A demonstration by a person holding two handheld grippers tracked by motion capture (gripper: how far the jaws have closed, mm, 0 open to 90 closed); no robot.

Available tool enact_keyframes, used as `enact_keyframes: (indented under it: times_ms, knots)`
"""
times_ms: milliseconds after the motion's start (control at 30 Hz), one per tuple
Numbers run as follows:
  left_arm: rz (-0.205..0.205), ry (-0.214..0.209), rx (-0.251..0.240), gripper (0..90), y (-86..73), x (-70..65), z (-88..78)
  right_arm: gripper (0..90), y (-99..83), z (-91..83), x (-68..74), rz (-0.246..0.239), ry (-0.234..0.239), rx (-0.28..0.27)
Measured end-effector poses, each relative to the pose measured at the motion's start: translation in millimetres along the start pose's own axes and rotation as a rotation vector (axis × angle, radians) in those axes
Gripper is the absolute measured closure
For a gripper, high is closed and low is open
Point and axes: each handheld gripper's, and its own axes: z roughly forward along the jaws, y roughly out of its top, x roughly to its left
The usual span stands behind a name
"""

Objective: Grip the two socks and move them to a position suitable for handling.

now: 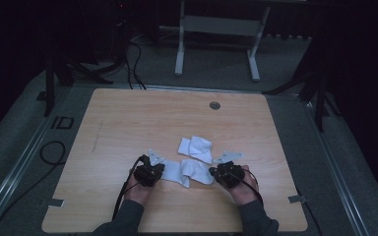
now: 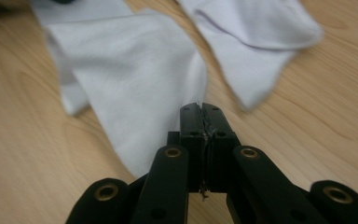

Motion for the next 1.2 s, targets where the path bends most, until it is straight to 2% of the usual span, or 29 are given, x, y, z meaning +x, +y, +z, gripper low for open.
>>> enact_keyframes:
  times_ms: [200, 467, 700, 900, 1033, 1100, 1200]
  knots:
    - [0.004, -0.004, 0.002, 89.5, 0.2, 1.0, -0.1, 88.0, -7.6, -13.4, -16.6, 0.034, -0.020, -0.008]
    - [0.000, -0.001, 0.009, 89.5, 0.5, 4.9, -0.9, 87.9, -19.3, -26.2, -30.9, 0.067, -0.029, 0.002]
    - [0.009, -0.007, 0.020, 89.4, 0.0, 8.2, -2.6, 87.8, -27.8, -25.7, -30.2, 0.048, -0.004, 0.047]
    - [0.007, -0.008, 0.028, 89.3, -0.3, 10.7, -4.2, 87.2, -34.8, -22.1, -32.5, 0.055, 0.006, 0.077]
    - [-0.007, -0.027, 0.018, 86.5, -0.4, 11.7, -5.4, 76.7, -32.3, -23.6, -33.3, 0.065, -0.004, 0.054]
    - [-0.020, -0.033, 0.007, 82.2, -0.8, 11.9, -6.2, 76.1, -28.0, -25.2, -34.5, 0.070, -0.004, 0.032]
    - [-0.016, -0.040, -0.008, 78.4, -0.8, 11.6, -7.9, 75.8, -17.5, -24.1, -34.8, 0.063, -0.011, 0.009]
